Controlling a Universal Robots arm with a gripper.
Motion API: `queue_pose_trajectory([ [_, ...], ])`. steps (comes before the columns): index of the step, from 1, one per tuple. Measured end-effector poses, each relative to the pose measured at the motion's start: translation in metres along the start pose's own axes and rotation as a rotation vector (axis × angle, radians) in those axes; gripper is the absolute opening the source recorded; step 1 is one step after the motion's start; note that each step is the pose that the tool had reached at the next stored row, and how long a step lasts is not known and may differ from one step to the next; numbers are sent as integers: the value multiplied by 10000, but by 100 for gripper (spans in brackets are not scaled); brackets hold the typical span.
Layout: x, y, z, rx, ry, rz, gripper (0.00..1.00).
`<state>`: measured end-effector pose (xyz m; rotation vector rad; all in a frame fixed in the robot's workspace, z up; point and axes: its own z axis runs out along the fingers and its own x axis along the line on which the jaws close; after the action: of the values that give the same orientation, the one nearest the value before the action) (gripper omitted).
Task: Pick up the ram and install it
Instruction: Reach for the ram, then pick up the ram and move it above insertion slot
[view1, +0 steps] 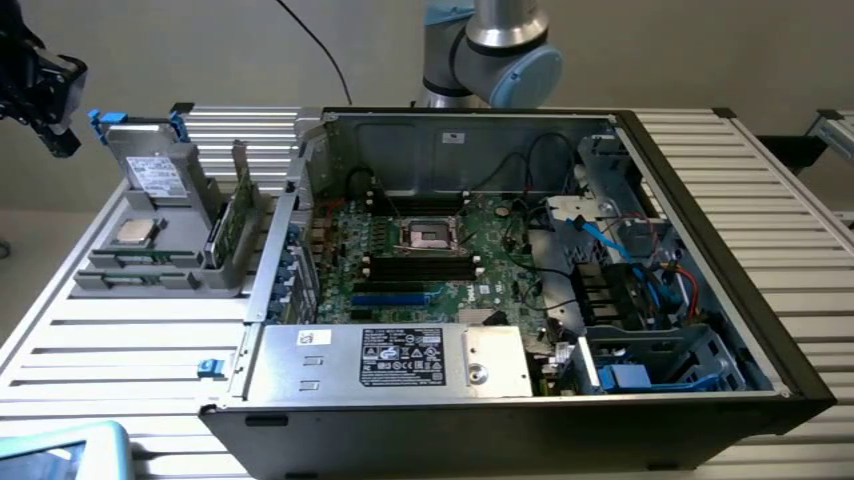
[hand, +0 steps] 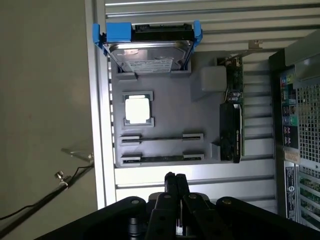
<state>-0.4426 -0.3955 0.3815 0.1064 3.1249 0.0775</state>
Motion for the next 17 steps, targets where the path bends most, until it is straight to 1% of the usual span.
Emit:
queue_pose_trajectory([
  [1, 0, 2, 3, 0, 11, -1, 11],
  [3, 1, 4, 2, 0, 15, 0, 11],
  [15, 2, 9, 2, 0, 15, -8, 11],
  [17, 3, 12, 3, -3, 29, -299, 11],
])
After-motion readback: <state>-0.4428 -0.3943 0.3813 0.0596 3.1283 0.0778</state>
